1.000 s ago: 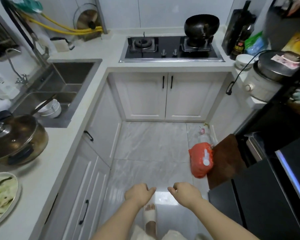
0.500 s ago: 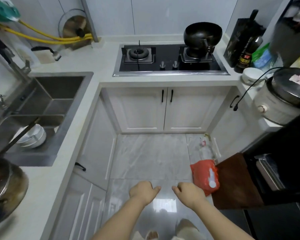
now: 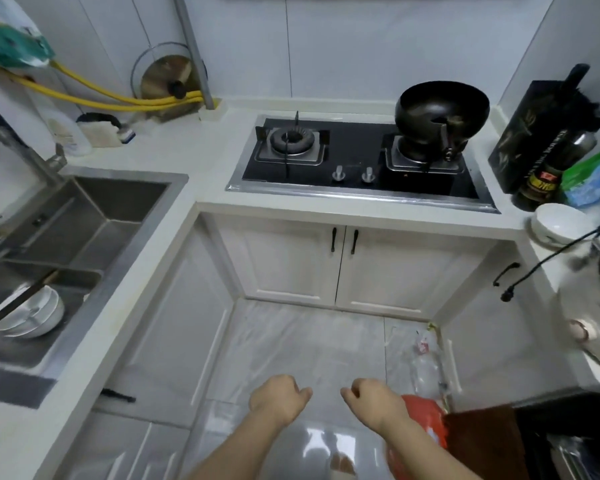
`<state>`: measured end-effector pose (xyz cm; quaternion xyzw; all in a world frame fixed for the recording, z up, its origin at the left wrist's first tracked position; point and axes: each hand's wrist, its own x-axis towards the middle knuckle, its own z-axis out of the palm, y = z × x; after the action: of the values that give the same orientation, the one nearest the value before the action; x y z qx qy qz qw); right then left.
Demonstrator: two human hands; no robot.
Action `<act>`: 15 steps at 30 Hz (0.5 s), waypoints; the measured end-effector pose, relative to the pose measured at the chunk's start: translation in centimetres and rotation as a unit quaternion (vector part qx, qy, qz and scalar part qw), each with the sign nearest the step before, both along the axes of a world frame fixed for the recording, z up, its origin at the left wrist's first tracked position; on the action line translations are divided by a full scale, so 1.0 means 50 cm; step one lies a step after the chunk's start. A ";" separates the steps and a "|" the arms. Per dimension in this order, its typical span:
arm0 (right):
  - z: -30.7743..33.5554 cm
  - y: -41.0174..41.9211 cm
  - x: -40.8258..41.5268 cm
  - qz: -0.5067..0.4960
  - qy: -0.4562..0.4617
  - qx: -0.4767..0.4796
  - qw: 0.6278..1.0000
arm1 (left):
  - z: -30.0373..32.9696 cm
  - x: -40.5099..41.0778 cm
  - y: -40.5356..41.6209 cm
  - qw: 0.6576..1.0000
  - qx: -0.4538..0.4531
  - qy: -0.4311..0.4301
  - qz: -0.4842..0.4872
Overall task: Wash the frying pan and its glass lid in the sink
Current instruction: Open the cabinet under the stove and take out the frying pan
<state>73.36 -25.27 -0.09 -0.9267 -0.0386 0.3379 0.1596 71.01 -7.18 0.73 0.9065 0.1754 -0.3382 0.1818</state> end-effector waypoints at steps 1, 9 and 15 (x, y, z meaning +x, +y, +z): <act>-0.001 -0.007 0.025 0.001 0.001 0.003 1.000 | 0.001 0.020 -0.010 1.000 -0.006 -0.003 0.012; 0.002 -0.014 0.174 0.001 0.007 0.021 1.000 | 0.012 0.133 -0.018 0.996 -0.041 -0.012 0.085; -0.018 0.025 0.272 -0.039 0.014 0.046 0.998 | -0.001 0.247 0.011 0.994 -0.075 -0.009 0.076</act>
<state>86.98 -24.02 -0.98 -0.9143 -0.0156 0.3424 0.2156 83.34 -6.64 0.68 0.8774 0.2162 -0.3273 0.2764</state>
